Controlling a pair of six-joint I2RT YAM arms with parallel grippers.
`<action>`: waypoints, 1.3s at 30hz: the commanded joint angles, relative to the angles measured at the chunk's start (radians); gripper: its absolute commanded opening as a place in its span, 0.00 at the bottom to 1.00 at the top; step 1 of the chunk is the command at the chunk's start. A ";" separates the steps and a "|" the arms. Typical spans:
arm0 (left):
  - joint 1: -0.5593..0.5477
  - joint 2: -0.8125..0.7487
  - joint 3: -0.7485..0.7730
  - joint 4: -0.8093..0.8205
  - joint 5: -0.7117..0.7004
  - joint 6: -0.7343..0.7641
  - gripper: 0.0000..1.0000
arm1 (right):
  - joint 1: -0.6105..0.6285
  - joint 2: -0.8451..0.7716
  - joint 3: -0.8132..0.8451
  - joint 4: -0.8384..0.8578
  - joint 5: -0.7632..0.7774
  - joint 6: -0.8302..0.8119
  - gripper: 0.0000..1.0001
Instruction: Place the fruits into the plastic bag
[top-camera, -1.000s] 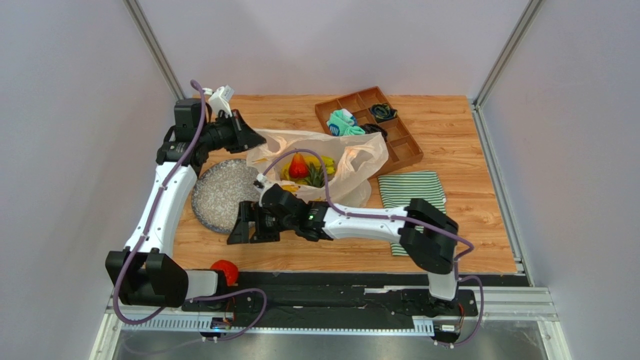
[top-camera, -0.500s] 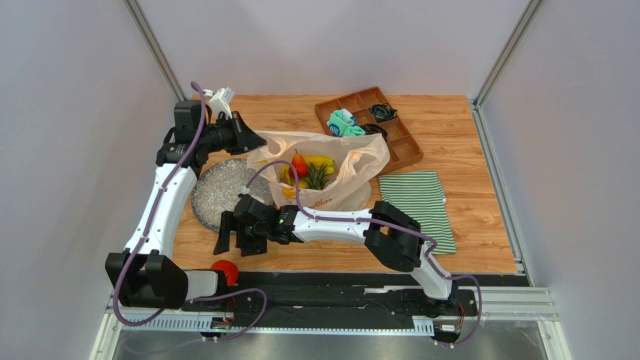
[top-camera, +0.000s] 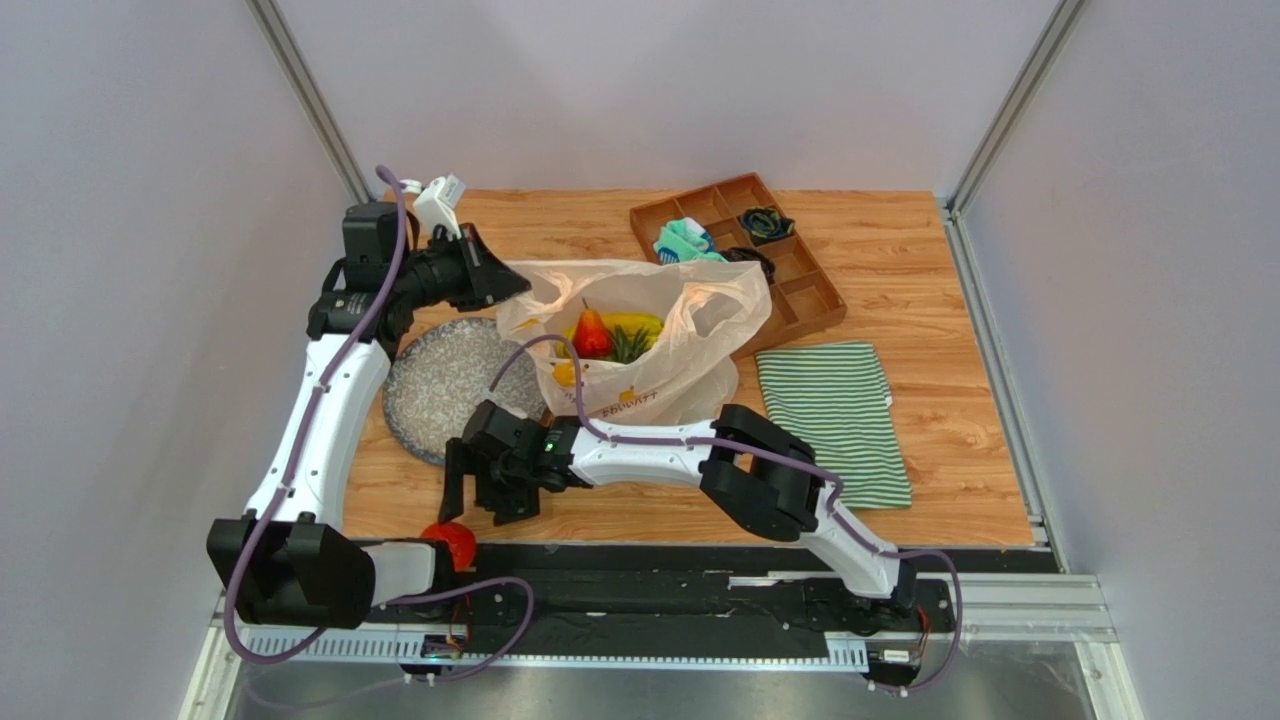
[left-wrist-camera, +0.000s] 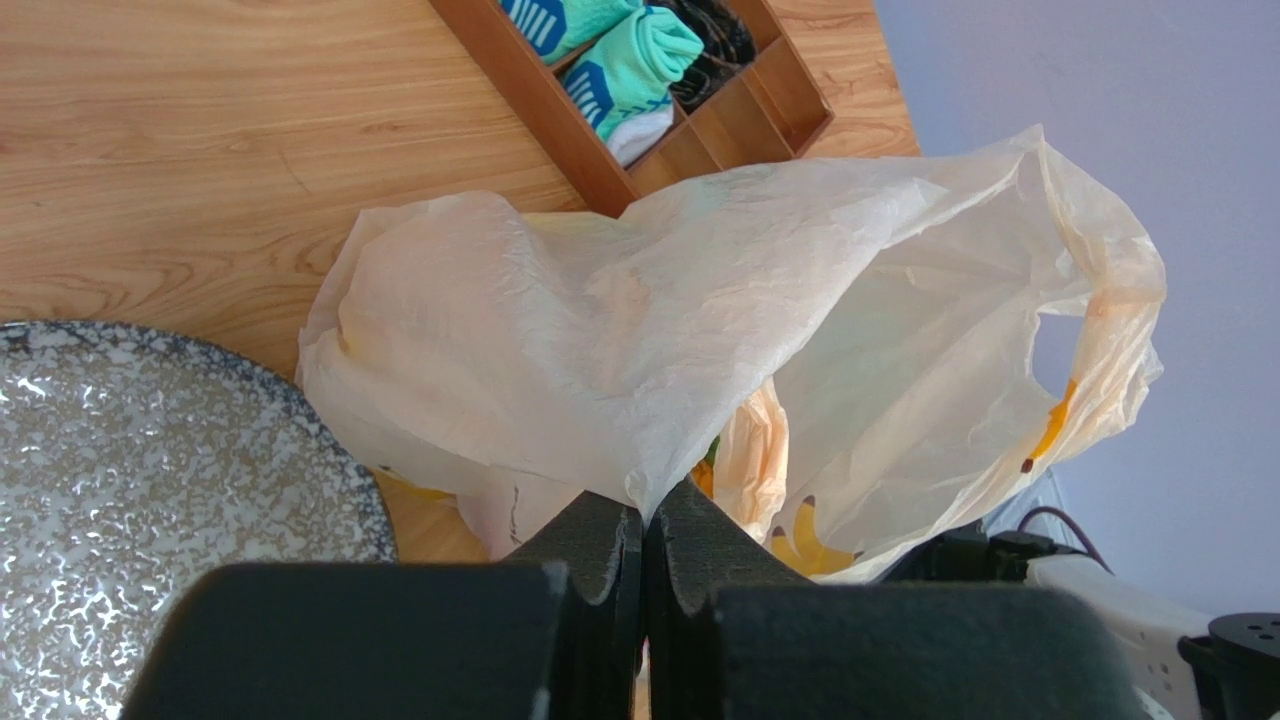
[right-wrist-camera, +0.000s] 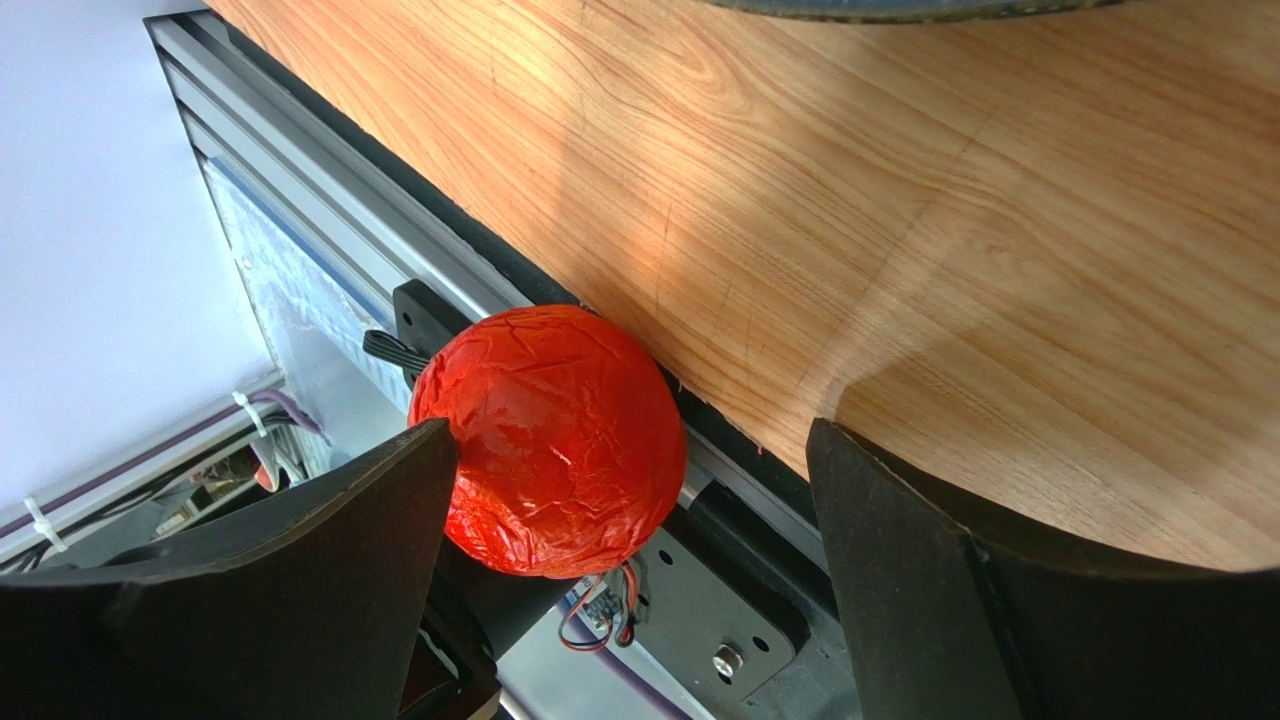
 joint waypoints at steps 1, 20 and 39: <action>0.008 -0.040 0.005 0.027 0.011 0.000 0.00 | 0.007 0.012 0.043 -0.025 -0.027 -0.039 0.91; 0.008 -0.051 0.001 0.024 -0.003 0.001 0.00 | 0.020 0.158 0.159 -0.042 -0.386 -0.166 0.90; 0.011 -0.062 -0.002 0.027 -0.015 0.009 0.00 | 0.003 -0.075 -0.005 -0.022 -0.121 -0.215 0.40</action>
